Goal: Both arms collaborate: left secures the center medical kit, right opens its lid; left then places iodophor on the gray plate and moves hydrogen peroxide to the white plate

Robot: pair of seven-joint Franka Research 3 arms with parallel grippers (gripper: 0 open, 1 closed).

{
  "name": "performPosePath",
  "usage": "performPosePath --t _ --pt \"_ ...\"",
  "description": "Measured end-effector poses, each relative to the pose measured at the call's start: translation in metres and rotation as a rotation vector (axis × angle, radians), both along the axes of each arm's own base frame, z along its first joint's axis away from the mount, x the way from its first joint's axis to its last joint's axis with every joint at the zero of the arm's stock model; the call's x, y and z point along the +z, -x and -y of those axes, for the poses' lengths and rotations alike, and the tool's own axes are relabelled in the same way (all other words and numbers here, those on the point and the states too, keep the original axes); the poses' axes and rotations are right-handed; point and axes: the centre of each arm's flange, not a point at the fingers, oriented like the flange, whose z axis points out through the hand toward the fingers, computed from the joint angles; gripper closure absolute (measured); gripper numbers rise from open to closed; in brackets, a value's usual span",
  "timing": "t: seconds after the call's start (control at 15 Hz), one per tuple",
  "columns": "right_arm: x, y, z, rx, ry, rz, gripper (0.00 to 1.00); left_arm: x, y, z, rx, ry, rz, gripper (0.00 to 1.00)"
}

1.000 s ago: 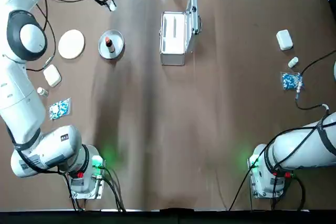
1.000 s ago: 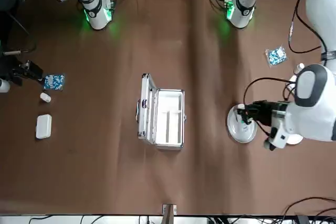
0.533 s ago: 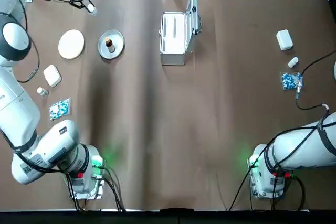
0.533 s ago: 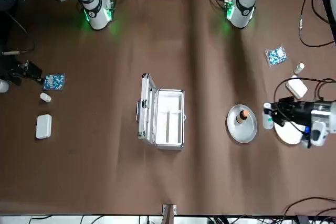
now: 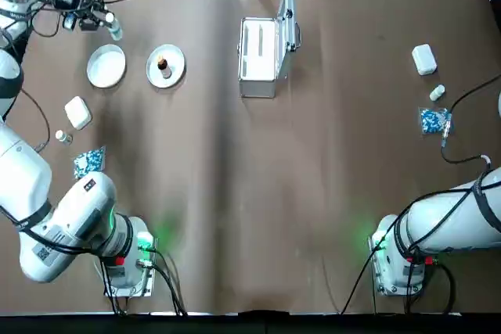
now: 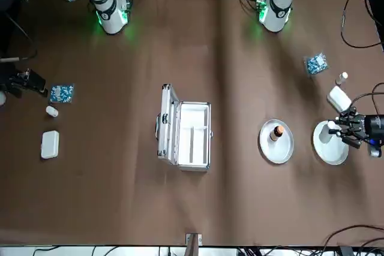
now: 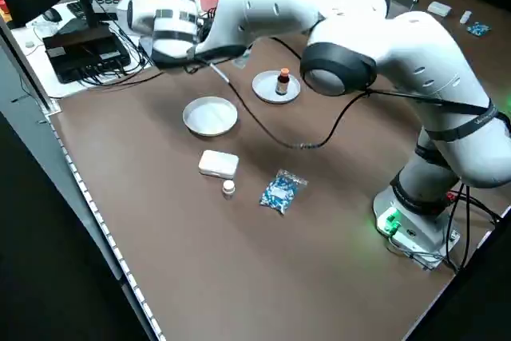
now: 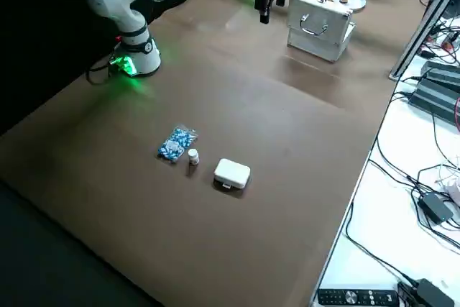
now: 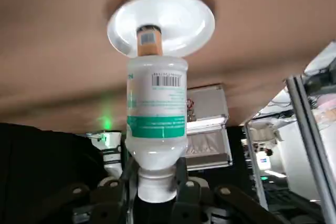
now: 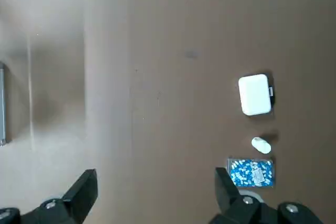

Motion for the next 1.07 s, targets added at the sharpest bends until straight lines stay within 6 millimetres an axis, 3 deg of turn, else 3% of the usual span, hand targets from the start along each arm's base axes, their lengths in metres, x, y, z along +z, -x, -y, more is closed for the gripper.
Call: performPosePath --t 0.27,0.47,0.53,0.6,0.8,1.07 --pt "0.005 0.000 0.006 -0.013 0.000 0.010 0.01 -0.046 0.012 -0.029 0.073 0.032 -0.075 0.67" --pt "0.006 0.001 0.024 -0.044 0.001 0.015 0.01 -0.075 0.026 -0.058 0.130 0.057 -0.107 0.67" --pt "0.006 0.001 0.029 -0.052 0.001 0.015 0.01 -0.082 0.031 -0.069 0.156 0.069 -0.111 0.67" --pt "0.006 0.001 0.030 -0.054 0.001 0.014 0.01 -0.097 0.040 -0.093 0.224 0.088 -0.109 0.67" --pt "0.006 0.001 0.023 -0.042 0.000 0.013 0.01 -0.116 0.049 -0.118 0.299 0.121 -0.076 0.67" --pt "0.006 0.000 0.014 -0.025 0.000 0.013 0.01 -0.128 0.054 -0.132 0.336 0.112 -0.051 0.67"
